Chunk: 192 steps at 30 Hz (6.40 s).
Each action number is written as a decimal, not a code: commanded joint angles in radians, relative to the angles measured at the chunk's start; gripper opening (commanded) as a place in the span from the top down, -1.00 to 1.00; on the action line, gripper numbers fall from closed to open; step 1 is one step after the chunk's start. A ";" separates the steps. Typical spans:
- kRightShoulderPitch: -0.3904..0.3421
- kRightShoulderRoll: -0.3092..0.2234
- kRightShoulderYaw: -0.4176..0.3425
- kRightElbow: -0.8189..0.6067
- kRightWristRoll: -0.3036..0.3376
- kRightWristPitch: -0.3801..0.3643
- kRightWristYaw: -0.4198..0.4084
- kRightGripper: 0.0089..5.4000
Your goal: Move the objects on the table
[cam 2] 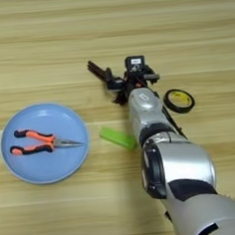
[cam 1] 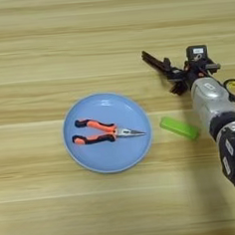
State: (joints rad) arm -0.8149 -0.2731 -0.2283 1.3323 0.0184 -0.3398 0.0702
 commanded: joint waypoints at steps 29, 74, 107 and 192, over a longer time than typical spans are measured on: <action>-0.092 -0.010 0.014 -0.058 0.002 0.008 0.157 -0.99; -0.164 -0.018 0.024 0.011 -0.026 0.563 0.270 -0.82; -0.074 -0.011 0.254 -0.061 -0.138 0.414 0.736 -0.29; -0.029 -0.522 -0.037 -0.038 0.085 0.177 0.870 -0.99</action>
State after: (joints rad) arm -0.7845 -0.7304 -0.2703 1.3346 0.1163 -0.1541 0.9840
